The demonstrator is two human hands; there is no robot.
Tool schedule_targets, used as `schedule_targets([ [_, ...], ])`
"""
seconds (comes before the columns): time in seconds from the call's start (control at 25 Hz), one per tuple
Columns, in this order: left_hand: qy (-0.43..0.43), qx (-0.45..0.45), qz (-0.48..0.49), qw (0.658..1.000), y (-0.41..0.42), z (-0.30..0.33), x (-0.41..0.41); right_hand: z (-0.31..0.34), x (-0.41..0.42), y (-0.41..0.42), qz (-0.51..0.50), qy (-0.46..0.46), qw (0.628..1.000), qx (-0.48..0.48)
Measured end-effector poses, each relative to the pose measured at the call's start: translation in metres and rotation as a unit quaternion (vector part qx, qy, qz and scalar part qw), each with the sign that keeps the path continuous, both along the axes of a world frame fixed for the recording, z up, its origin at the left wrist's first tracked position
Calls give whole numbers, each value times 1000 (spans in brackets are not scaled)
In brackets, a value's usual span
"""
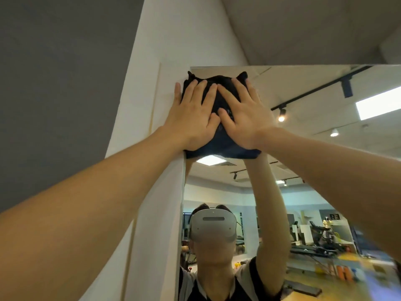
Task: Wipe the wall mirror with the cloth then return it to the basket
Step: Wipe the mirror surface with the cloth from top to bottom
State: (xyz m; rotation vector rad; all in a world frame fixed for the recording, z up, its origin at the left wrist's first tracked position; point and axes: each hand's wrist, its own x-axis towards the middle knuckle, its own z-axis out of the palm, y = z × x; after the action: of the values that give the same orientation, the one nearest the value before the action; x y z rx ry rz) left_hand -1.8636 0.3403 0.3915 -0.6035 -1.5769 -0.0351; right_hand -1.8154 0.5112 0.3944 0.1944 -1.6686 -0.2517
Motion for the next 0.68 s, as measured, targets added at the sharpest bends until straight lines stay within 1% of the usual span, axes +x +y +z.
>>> schedule_targets([
  [0.24, 16, 17, -1, 1000, 3, 61, 1, 65, 2, 0, 0, -7, 1000, -5],
  [0.36, 17, 29, 3, 999, 6, 83, 4, 87, 4, 0, 2, -1, 1000, -3],
  [0.48, 26, 29, 3, 999, 7, 92, 5, 93, 5, 0, 13, 9, 1000, 7],
  [0.68, 29, 39, 30, 998, 15, 90, 7, 94, 6, 4, 16, 7, 1000, 10],
])
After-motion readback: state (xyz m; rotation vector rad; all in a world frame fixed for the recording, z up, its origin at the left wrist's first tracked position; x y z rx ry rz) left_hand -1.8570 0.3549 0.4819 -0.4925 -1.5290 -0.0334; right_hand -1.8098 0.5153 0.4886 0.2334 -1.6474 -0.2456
